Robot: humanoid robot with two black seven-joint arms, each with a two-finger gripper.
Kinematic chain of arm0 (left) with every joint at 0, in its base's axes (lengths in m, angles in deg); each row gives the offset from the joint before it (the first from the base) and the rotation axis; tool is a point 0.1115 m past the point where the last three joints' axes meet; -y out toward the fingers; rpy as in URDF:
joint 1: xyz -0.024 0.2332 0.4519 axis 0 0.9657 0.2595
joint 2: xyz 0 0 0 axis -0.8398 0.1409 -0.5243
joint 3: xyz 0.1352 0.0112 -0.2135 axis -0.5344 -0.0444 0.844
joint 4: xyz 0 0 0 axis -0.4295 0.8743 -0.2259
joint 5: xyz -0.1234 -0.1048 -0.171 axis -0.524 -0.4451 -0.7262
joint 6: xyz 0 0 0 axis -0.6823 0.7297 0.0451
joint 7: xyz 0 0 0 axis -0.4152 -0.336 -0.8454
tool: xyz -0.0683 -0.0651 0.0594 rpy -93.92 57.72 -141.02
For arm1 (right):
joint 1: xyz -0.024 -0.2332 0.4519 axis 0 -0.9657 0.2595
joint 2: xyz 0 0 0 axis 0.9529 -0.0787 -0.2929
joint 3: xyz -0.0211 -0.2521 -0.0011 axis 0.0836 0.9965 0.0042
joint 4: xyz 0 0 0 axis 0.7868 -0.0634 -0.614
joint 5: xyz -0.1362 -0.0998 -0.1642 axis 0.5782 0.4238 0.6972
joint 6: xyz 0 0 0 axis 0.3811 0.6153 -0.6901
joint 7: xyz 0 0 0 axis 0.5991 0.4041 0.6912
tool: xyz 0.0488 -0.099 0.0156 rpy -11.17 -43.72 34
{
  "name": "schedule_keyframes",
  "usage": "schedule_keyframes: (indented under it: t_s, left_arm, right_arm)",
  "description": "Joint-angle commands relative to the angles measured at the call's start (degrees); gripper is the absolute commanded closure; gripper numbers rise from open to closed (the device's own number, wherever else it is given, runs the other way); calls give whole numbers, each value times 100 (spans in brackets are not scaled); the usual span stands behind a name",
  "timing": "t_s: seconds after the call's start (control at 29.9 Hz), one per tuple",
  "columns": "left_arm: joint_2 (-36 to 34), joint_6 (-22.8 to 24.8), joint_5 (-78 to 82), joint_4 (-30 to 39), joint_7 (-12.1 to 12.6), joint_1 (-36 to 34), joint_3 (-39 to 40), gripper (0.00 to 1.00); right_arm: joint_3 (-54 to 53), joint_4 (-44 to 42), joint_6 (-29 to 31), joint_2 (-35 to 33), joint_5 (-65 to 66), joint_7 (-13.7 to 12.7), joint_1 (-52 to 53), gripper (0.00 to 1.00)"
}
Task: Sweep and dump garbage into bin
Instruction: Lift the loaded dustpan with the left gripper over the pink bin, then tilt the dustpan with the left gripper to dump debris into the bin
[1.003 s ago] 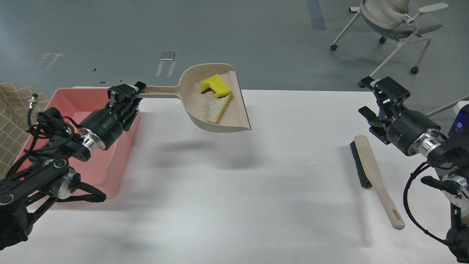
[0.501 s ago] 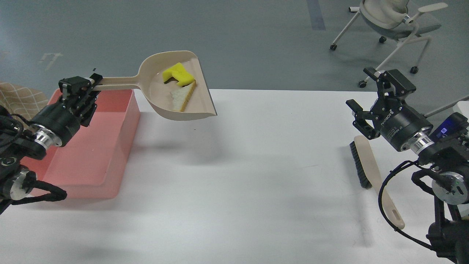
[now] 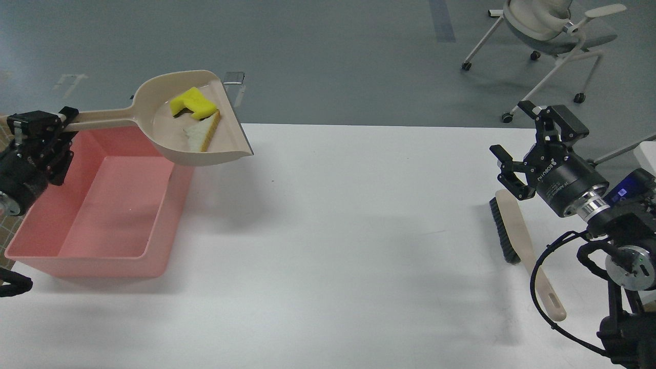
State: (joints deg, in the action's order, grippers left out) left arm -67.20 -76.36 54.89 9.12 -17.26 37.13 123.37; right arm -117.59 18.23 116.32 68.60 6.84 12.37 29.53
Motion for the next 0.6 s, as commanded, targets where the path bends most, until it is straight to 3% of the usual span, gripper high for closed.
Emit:
schedule_keyframes:
  t_s: [0.0, 0.57]
  left_arm:
    - [-42, 61, -12, -28, 7, 313, 341, 100]
    - [-60, 579, -12, -186, -2, 1824, 1852, 100]
  right_arm:
    - [-12, -16, 0, 4, -3, 0, 8, 4]
    - [-12, -25, 0, -40, -3, 0, 17, 4]
